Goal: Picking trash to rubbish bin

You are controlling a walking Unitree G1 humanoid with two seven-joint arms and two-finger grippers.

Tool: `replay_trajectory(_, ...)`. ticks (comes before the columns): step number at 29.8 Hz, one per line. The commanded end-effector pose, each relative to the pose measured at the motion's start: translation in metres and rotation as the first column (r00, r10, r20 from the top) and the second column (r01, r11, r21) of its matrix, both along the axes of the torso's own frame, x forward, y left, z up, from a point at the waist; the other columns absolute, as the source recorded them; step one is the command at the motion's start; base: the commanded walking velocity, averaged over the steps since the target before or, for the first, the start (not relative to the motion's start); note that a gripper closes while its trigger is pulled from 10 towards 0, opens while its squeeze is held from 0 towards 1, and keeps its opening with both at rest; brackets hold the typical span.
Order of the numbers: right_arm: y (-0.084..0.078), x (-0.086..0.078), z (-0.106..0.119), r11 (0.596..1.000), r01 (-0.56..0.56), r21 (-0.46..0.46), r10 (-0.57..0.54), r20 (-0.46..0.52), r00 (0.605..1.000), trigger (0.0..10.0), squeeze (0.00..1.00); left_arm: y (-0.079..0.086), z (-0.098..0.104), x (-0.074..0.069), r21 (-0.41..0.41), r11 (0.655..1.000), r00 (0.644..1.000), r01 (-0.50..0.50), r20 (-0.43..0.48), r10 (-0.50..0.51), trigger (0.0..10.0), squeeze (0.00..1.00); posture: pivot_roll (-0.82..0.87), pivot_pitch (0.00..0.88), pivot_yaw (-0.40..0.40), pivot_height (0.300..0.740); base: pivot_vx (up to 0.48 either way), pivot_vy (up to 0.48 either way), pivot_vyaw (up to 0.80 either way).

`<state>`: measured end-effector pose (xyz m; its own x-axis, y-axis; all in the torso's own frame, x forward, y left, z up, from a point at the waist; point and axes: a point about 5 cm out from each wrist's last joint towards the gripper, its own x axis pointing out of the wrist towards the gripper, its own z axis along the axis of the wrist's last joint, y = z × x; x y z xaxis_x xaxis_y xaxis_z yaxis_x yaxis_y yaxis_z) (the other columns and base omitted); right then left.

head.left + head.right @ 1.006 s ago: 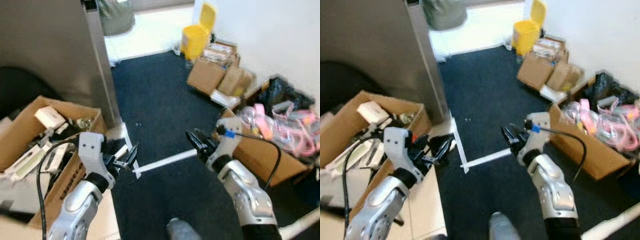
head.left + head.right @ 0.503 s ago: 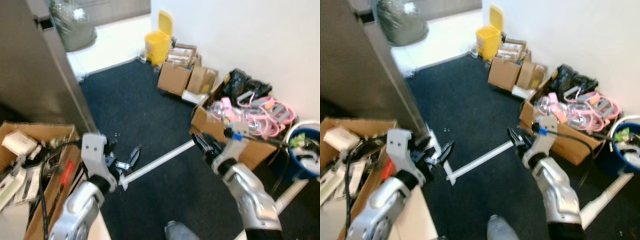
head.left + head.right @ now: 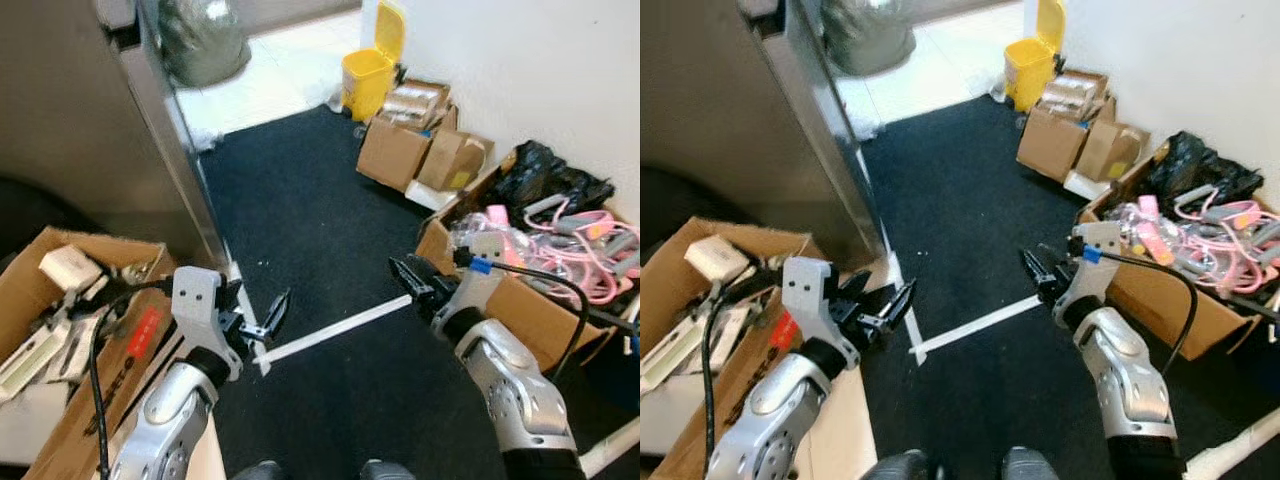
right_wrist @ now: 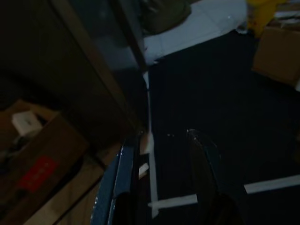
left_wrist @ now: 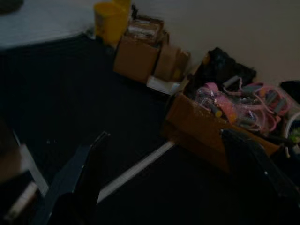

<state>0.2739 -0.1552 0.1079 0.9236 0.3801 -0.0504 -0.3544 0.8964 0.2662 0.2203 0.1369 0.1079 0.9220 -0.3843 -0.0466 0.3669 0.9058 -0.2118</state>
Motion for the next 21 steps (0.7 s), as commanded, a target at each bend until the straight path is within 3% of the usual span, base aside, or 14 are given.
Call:
replay_trajectory(1, -0.0039, -0.0007, 0.0005, 1.0, 0.011, -0.003, -0.011, 0.003, 1.0, 10.0, 0.0, -0.0002, -0.0021, -0.0014, 0.006, 1.0, 1.0, 0.001, -0.011, -0.001, 10.0, 0.0, -0.09, 0.053, 0.055, 0.74, 0.0, -0.469, 0.0)
replay_trajectory(9, -0.0038, -0.0004, -0.0008, 1.0, 0.008, -0.018, -0.008, -0.007, 1.0, 10.0, 0.0, 0.0008, -0.0022, -0.001, -0.013, 1.0, 1.0, -0.008, -0.017, 0.008, 10.0, 0.0, -0.09, 0.053, 0.054, 0.74, 0.0, 0.0, 0.0)
replay_trajectory(21, -0.0026, 0.0002, -0.0033, 0.999, -0.002, -0.045, 0.0, -0.029, 1.0, 10.0, 0.0, 0.0005, -0.0019, -0.0003, -0.013, 1.0, 1.0, -0.007, -0.016, 0.007, 10.0, 0.0, -0.09, 0.052, 0.054, 0.74, 0.0, 0.0, -0.78)
